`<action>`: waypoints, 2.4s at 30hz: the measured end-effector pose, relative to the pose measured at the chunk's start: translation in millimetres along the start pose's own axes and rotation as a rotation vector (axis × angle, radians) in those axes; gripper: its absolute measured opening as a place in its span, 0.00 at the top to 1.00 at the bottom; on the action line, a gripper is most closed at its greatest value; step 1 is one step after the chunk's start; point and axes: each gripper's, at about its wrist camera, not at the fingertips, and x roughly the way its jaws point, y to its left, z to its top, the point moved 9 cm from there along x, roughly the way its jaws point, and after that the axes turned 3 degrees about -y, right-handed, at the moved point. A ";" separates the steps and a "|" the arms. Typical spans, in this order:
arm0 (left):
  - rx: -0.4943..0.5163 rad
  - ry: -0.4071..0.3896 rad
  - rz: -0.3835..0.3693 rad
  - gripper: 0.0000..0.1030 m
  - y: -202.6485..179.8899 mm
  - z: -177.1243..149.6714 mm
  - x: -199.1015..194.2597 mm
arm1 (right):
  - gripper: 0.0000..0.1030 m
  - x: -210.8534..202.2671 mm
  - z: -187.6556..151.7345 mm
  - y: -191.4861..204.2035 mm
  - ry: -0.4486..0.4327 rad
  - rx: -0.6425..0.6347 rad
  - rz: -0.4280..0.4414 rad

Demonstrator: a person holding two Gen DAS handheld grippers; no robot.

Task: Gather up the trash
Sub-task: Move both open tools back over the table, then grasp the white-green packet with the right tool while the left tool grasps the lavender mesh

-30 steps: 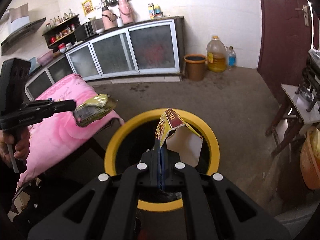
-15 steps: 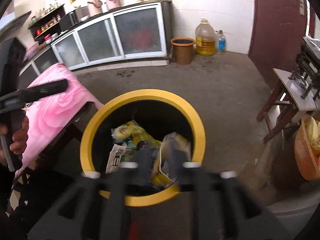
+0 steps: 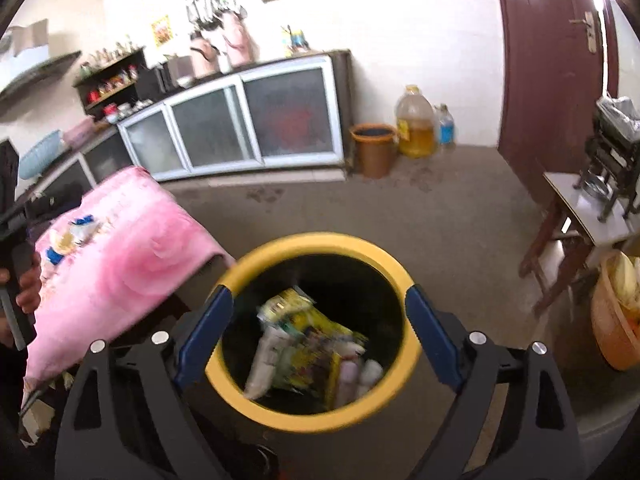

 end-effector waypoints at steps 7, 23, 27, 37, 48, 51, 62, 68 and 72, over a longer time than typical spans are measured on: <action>-0.013 -0.015 0.200 0.07 114.1 -19.0 -95.6 | 0.17 8.7 30.5 80.3 -0.044 -0.093 0.146; 0.023 0.033 0.723 0.07 346.1 -82.2 -269.3 | 0.17 76.8 48.1 377.2 -0.004 -0.369 0.569; 0.021 0.070 0.733 0.07 380.1 -91.9 -276.6 | 0.17 109.7 35.9 444.1 0.049 -0.435 0.618; 0.060 0.124 0.692 0.07 430.4 -87.9 -239.1 | 0.17 198.5 8.1 544.6 0.182 -0.497 0.653; 0.009 0.199 0.610 0.07 461.8 -87.9 -192.7 | 0.17 261.9 8.1 568.7 0.267 -0.468 0.613; 0.004 0.221 0.559 0.07 460.3 -88.7 -177.6 | 0.17 270.7 5.5 572.7 0.293 -0.446 0.621; -0.044 0.303 0.437 0.18 458.4 -106.8 -137.2 | 0.38 291.2 -6.3 584.6 0.373 -0.456 0.634; -0.043 0.335 0.399 0.55 453.4 -111.3 -127.7 | 0.68 296.8 -11.2 584.3 0.424 -0.439 0.642; -0.111 0.305 0.346 0.93 453.5 -105.4 -133.4 | 0.95 290.7 -11.0 583.8 0.425 -0.449 0.647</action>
